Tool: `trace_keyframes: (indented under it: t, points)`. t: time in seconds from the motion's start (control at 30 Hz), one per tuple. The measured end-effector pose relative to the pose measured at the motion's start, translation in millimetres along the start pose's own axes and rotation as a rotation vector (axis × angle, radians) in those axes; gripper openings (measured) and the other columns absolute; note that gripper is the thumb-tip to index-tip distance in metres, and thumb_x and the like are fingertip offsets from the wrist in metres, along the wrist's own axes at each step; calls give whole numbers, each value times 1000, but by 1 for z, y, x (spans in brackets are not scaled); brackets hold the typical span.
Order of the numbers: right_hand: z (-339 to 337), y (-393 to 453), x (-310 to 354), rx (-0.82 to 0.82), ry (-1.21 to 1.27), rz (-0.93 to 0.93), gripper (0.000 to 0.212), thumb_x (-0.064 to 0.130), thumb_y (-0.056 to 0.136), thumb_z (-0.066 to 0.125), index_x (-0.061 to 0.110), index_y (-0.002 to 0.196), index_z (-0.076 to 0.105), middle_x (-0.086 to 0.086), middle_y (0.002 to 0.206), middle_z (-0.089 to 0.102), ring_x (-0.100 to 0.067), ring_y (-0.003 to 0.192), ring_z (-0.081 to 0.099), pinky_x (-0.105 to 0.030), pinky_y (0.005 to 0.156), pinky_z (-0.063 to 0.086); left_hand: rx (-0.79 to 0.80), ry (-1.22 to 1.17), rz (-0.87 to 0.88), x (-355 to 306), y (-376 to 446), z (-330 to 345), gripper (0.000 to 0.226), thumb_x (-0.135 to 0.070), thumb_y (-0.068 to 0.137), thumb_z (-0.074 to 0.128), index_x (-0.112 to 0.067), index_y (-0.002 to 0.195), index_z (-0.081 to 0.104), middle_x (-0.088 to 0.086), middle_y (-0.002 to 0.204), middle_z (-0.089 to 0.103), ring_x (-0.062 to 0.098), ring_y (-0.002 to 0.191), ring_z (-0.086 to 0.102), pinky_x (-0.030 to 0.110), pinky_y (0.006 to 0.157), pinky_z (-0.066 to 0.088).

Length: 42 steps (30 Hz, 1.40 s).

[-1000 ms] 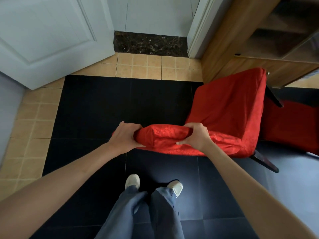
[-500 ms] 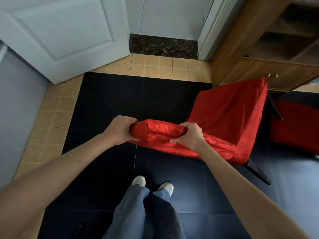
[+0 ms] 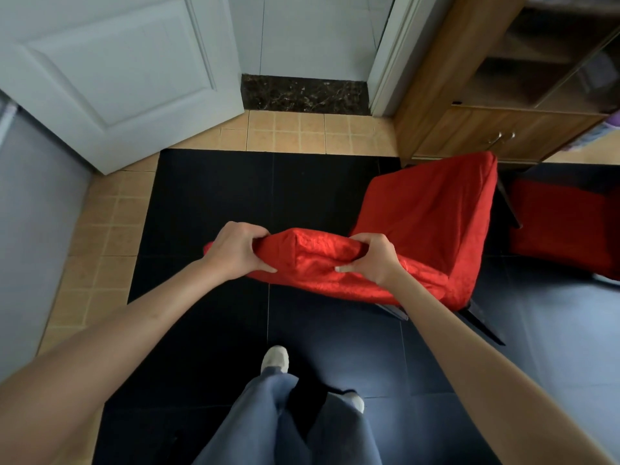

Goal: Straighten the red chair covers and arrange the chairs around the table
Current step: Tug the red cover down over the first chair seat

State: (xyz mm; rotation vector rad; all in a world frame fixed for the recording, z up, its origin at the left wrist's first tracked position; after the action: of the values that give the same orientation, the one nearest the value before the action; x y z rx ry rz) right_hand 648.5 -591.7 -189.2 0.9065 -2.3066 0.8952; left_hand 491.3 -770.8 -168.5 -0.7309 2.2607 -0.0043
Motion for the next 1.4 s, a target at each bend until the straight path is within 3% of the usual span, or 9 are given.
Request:
trace_keyframes:
  t: [0.37,0.6,0.83,0.93,1.03,1.13,1.2,1.4]
  points:
    - [-69,-41,-35,4,34,-64,55,24,59,91,15,108,68,6,101,66,-13,100,61,-26,89,48,-104,-80,57,-91,-14,16,49,-29,50,93,-17,94,75,-11,89,71,4,86,65,21,88,49]
    - [-111,-78,-48,-20,53,-161,61,10,64,87,14,119,63,5,112,62,-15,112,56,-32,100,45,-132,-98,98,-147,-19,36,51,-31,48,93,-20,95,75,-11,91,71,4,87,66,26,88,52]
    - [-153,-112,-58,-153,-15,-274,44,9,73,80,9,114,64,7,103,61,-12,101,57,-21,86,40,-220,-190,144,-196,-28,53,55,-29,49,93,-19,100,74,-17,93,67,-3,89,62,36,90,54]
    - [-171,-124,-70,-151,-8,-273,42,8,74,80,9,113,64,5,104,63,-15,102,59,-28,90,45,-266,-236,172,-215,-35,65,66,-29,54,91,-24,115,67,-22,105,60,-1,102,57,47,103,44]
    - [-189,-133,-83,-148,0,-263,42,7,72,81,8,111,65,4,103,64,-16,101,59,-32,91,47,-177,-228,107,-212,-33,78,80,-34,56,90,-34,128,54,-19,122,54,4,119,50,43,110,35]
    - [-205,-141,-98,-160,32,-242,42,5,70,82,7,109,66,3,102,65,-16,100,60,-34,92,48,-122,-190,61,-202,-35,83,63,-28,61,89,-38,115,59,-24,113,60,-2,110,55,42,106,40]
    - [-215,-147,-107,-169,63,-231,43,4,69,83,7,108,66,1,102,66,-17,100,61,-35,92,48,-157,-218,54,-207,-36,82,50,-24,61,89,-35,104,66,-23,101,65,-8,98,58,33,97,48]
    - [-241,-164,-138,-65,301,-147,55,-7,62,84,21,104,65,4,104,67,0,96,63,-30,90,50,-148,-267,122,-254,-30,98,44,-23,58,91,-26,98,73,-15,94,70,0,91,64,30,89,53]
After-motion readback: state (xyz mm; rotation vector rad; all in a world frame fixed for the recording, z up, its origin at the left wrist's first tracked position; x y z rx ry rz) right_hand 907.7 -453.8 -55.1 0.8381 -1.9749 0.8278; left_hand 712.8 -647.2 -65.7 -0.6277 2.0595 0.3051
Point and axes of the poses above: each hand's wrist, its own y-axis towards the middle knuckle, its own z-axis out of the palm, x = y × z, the point moved 9 cm from there along y, towards the middle knuckle
